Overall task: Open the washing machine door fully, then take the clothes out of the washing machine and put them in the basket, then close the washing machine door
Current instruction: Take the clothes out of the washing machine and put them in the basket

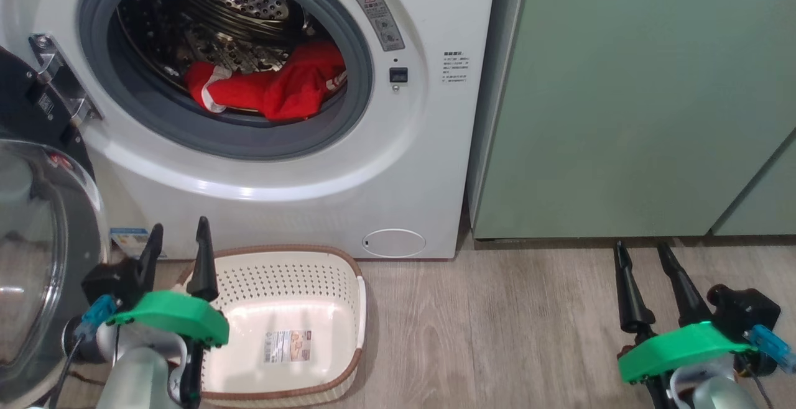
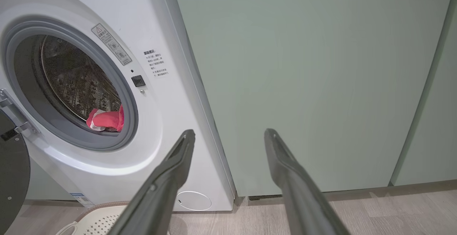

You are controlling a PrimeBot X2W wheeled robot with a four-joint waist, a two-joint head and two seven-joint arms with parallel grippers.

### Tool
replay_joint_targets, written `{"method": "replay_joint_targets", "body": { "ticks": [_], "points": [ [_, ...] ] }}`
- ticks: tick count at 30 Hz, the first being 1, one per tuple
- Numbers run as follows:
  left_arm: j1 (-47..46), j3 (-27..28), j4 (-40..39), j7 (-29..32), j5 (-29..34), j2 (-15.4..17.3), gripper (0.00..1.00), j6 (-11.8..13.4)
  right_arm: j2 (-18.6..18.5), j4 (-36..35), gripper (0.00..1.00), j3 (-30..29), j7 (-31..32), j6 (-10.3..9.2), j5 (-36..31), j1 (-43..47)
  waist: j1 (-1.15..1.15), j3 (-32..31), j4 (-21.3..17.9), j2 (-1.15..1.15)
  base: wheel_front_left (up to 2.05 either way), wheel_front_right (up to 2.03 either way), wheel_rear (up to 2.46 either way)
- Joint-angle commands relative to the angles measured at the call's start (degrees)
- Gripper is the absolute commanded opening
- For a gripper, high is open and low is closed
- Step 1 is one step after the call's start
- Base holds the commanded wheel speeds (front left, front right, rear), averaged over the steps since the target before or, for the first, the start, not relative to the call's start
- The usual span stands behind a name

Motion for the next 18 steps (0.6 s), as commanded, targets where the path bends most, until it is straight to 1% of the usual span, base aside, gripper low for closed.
{"method": "replay_joint_targets", "body": {
  "ticks": [1,12,15,18],
  "points": [
    [-2.2,2.1,-1.1,-0.4,0.6,0.7,1.00,-0.3,-0.2,-2.0,1.00,1.4,-0.4,-0.04,0.2,-1.4,0.00,0.1,0.1,0.00,0.00,0.00,0.00],
    [-2.6,1.5,2.7,-0.4,2.3,0.0,1.00,0.1,-0.3,-2.1,1.00,1.9,-0.4,-0.04,0.3,-1.8,0.00,1.0,-0.1,0.00,0.00,0.00,0.00],
    [-4.6,1.0,5.3,-0.4,2.3,0.0,1.00,0.2,-0.4,-2.1,1.00,2.7,-0.4,-0.04,0.2,-2.1,0.00,1.9,-0.7,0.00,0.00,0.00,0.00],
    [-7.7,-0.1,9.6,0.2,2.9,0.3,1.00,0.2,-0.4,-2.3,1.00,3.3,-0.4,-0.04,0.1,-2.2,0.00,3.1,-1.5,0.00,0.00,0.00,0.00]
  ]
}}
